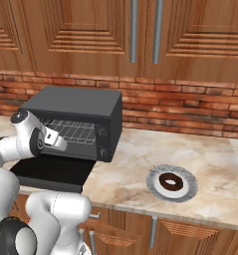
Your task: Pick up the bagel from the plate, place it on the toaster oven rack, close the door, and set the timer.
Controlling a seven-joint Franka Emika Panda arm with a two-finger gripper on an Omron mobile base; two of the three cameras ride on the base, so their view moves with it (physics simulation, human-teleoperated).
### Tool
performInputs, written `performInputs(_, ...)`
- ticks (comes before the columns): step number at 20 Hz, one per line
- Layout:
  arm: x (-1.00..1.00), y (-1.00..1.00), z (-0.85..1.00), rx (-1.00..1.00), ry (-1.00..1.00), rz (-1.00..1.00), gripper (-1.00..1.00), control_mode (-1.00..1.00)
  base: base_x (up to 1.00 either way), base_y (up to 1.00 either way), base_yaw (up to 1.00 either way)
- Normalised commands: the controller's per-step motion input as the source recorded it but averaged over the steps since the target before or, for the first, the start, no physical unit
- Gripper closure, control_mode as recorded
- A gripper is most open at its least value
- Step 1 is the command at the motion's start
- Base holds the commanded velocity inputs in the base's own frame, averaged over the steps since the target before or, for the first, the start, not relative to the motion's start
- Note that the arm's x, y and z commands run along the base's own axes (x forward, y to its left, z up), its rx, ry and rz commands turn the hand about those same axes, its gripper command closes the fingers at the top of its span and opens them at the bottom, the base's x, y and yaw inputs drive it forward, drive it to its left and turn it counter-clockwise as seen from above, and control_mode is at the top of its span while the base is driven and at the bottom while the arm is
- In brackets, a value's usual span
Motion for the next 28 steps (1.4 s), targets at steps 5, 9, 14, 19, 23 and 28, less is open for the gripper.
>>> performInputs(5, 0.26, 0.01, -0.06, 0.0, 0.0, 0.0, -1.0, -1.0, 0.0, 0.0, 0.0)
performInputs(9, 0.27, 0.0, -0.14, 0.0, 0.0, 0.0, -1.0, -1.0, 0.0, 0.0, 0.0)
performInputs(14, 0.16, 0.0, -0.22, 0.0, 0.0, 0.0, -1.0, -1.0, 0.0, 0.0, 0.0)
performInputs(19, 0.16, 0.01, -0.22, 0.0, 0.0, 0.0, -1.0, -1.0, 0.0, 0.0, 0.0)
performInputs(23, 0.26, 0.13, -0.08, 0.0, 0.0, 0.0, -1.0, -1.0, 0.0, 0.0, 0.0)
performInputs(28, 0.27, 0.17, -0.11, 0.0, 0.0, 0.0, -1.0, -1.0, 0.0, 0.0, 0.0)
